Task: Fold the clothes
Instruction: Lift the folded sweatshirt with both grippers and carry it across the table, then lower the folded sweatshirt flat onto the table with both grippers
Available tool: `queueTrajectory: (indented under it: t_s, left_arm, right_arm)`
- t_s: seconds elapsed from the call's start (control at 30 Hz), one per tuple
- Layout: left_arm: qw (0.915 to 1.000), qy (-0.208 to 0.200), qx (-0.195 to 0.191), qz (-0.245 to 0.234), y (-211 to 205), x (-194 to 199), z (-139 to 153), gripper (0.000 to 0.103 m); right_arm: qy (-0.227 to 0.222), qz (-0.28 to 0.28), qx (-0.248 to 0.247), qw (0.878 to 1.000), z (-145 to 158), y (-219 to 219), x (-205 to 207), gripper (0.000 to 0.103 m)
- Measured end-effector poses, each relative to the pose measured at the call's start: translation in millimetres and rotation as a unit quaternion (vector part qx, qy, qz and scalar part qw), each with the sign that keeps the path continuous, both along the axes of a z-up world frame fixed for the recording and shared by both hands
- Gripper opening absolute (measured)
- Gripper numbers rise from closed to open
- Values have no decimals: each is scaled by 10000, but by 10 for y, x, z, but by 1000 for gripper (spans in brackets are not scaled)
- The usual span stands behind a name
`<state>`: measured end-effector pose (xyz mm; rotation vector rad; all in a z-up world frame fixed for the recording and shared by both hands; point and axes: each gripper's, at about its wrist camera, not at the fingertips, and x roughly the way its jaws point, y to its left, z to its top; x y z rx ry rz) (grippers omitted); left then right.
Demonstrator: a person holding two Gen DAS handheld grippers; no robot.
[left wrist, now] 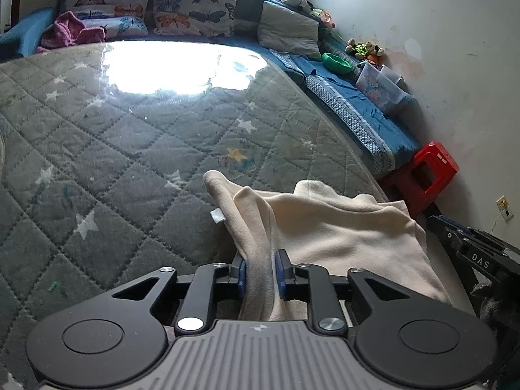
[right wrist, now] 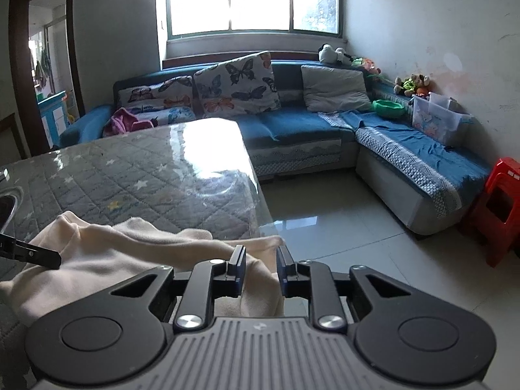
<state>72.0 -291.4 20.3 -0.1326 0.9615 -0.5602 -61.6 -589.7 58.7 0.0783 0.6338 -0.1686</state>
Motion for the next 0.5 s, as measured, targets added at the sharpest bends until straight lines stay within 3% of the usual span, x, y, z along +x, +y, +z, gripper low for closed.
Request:
queueTrajectory:
  t_s: [0.2, 0.5]
  left_arm:
    - [9998, -179, -2, 80, 19, 30, 94, 30]
    - [9993, -356, -23, 56, 4, 75, 168, 30]
  right_arm:
    - [-90, 342, 173, 9992, 52, 161, 61, 23]
    - [107, 668, 224, 9975, -114, 383, 399, 22]
